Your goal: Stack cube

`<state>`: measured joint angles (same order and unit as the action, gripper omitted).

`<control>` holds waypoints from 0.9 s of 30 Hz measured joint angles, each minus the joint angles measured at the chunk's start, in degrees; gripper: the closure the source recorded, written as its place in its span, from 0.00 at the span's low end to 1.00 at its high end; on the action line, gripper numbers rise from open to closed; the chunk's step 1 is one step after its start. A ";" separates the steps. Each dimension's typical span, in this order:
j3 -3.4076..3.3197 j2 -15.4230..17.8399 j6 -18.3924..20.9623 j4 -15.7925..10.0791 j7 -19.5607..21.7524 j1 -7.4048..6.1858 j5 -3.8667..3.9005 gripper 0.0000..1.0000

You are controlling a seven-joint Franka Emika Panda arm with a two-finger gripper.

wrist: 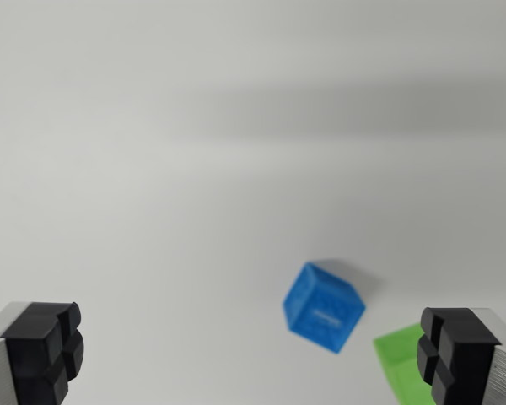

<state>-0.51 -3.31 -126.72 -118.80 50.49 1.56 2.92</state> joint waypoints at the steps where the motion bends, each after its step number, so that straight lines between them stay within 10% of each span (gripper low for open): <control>1: -0.06 0.08 -0.31 -0.45 0.22 0.03 -0.01 0.00; 27: -1.92 1.00 -10.00 -12.89 6.65 1.10 -0.66 0.00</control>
<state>-2.43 -2.31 -136.72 -131.69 57.14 2.66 2.26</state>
